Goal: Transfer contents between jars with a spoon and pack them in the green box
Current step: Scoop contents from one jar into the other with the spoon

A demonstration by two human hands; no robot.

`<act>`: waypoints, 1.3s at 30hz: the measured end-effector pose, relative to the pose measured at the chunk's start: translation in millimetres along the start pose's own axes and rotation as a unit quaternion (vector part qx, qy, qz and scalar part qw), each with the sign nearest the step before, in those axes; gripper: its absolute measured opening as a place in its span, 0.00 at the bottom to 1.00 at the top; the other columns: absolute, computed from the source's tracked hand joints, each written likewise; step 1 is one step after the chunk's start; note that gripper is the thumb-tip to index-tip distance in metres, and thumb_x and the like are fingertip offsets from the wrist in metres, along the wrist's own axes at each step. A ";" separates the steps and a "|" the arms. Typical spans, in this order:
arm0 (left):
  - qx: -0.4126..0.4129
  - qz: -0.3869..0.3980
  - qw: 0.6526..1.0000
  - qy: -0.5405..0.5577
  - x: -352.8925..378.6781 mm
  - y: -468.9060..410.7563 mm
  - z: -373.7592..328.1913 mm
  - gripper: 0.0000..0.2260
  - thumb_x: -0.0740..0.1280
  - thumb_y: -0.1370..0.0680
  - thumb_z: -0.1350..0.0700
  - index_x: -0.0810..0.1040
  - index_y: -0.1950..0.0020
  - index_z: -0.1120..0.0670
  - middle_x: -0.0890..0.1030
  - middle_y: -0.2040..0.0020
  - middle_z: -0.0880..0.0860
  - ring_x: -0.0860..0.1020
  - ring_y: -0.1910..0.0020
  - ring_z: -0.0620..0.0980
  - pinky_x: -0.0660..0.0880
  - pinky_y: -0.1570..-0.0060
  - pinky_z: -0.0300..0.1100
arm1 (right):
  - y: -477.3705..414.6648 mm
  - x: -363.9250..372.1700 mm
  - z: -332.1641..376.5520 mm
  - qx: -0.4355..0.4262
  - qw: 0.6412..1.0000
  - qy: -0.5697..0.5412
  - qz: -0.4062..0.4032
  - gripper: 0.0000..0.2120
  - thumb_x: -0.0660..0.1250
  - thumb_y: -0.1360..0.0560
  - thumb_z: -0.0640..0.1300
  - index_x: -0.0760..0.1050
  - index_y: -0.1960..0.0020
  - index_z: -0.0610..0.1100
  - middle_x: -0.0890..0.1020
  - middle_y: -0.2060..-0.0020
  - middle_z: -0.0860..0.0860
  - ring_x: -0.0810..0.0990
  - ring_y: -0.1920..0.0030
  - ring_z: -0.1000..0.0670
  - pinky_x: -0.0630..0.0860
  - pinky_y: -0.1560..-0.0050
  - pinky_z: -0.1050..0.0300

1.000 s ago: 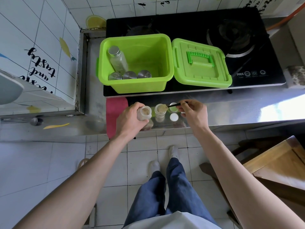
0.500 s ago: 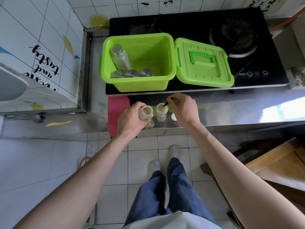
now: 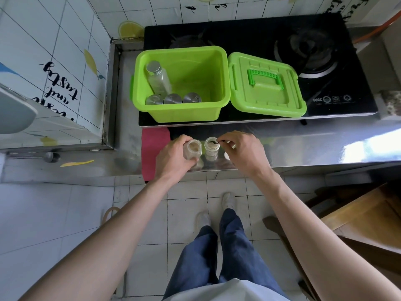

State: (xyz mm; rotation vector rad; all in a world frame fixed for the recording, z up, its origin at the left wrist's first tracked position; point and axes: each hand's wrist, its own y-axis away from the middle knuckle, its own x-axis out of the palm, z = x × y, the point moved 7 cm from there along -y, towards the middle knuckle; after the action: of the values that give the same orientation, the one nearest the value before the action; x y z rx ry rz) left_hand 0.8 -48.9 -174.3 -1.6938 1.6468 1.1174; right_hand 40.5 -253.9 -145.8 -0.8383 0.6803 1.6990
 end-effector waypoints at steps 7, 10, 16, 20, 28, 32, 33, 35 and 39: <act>0.000 -0.005 1.000 0.004 -3.5 -4.2 -5.0 0.21 0.79 0.30 0.46 0.75 0.41 0.40 0.83 0.49 0.39 0.80 0.51 0.47 0.78 0.57 0.46 | 3.0 -2.9 5.7 0.009 0.999 -0.009 -0.033 0.07 0.68 0.22 0.48 0.84 0.48 0.54 0.85 0.54 0.55 0.83 0.55 0.50 0.80 0.60 0.51; 0.003 -0.008 1.000 0.007 -5.3 -4.8 -6.4 0.21 0.79 0.29 0.46 0.75 0.41 0.40 0.83 0.49 0.39 0.80 0.52 0.47 0.77 0.57 0.45 | 5.5 -6.3 4.8 0.027 0.998 -0.029 -0.052 0.07 0.68 0.21 0.47 0.84 0.48 0.53 0.85 0.54 0.55 0.83 0.56 0.50 0.80 0.60 0.51; 0.005 -0.009 1.000 0.013 -9.1 -5.3 -7.7 0.21 0.79 0.29 0.46 0.75 0.41 0.40 0.82 0.48 0.39 0.80 0.51 0.47 0.77 0.56 0.45 | 11.8 -22.5 -3.7 0.082 0.981 -0.136 -0.108 0.06 0.68 0.22 0.45 0.84 0.49 0.49 0.86 0.58 0.57 0.84 0.58 0.57 0.82 0.55 0.51; 0.004 -0.015 1.000 0.015 -12.1 -5.7 -10.4 0.19 0.78 0.29 0.46 0.76 0.41 0.40 0.82 0.50 0.39 0.79 0.52 0.46 0.75 0.58 0.44 | 20.5 -39.9 -6.0 0.133 0.951 -0.232 -0.158 0.06 0.68 0.21 0.44 0.84 0.52 0.47 0.86 0.62 0.56 0.84 0.60 0.57 0.82 0.55 0.50; 0.006 -0.027 1.000 -0.005 -17.2 -6.2 -18.8 0.19 0.77 0.28 0.44 0.77 0.39 0.43 0.82 0.49 0.40 0.78 0.53 0.47 0.71 0.60 0.43 | 20.6 -52.4 24.9 0.092 0.936 -0.302 -0.158 0.07 0.67 0.20 0.43 0.84 0.51 0.44 0.88 0.60 0.53 0.87 0.57 0.56 0.83 0.52 0.46; 0.017 -0.043 0.999 -0.006 -20.2 -2.8 -26.5 0.20 0.78 0.30 0.40 0.77 0.43 0.43 0.81 0.50 0.39 0.77 0.54 0.45 0.72 0.61 0.44 | 16.5 -49.3 51.7 -0.007 0.973 -0.186 -0.139 0.08 0.66 0.20 0.46 0.84 0.49 0.46 0.86 0.59 0.54 0.84 0.59 0.54 0.81 0.58 0.49; 0.022 -0.047 0.999 -0.007 -21.0 -2.3 -28.4 0.20 0.78 0.30 0.40 0.77 0.43 0.43 0.82 0.50 0.40 0.78 0.53 0.45 0.73 0.61 0.44 | 15.7 -47.3 58.7 -0.041 0.980 -0.142 -0.136 0.08 0.66 0.20 0.46 0.84 0.49 0.47 0.85 0.59 0.54 0.83 0.59 0.52 0.81 0.60 0.49; 0.031 -0.053 0.998 -0.014 -22.6 -1.7 -31.9 0.20 0.77 0.30 0.40 0.77 0.44 0.43 0.82 0.50 0.40 0.78 0.52 0.45 0.73 0.61 0.44 | 14.7 -41.9 70.5 -0.103 0.985 -0.040 -0.135 0.08 0.65 0.19 0.45 0.83 0.51 0.48 0.83 0.59 0.54 0.79 0.60 0.50 0.78 0.63 0.49; 0.041 -0.062 0.997 -0.008 -27.0 -0.2 -37.9 0.18 0.77 0.30 0.43 0.78 0.44 0.44 0.82 0.50 0.41 0.79 0.50 0.46 0.74 0.60 0.45 | 11.9 -28.5 76.1 -0.144 0.979 0.066 -0.129 0.09 0.63 0.18 0.47 0.81 0.52 0.48 0.81 0.60 0.53 0.77 0.57 0.48 0.75 0.66 0.49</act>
State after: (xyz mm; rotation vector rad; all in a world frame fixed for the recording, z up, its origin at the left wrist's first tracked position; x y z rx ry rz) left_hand 10.7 -65.5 -132.0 -1.7049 1.5344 0.9892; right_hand 19.2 -213.4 -77.6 -1.1979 0.3951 1.5338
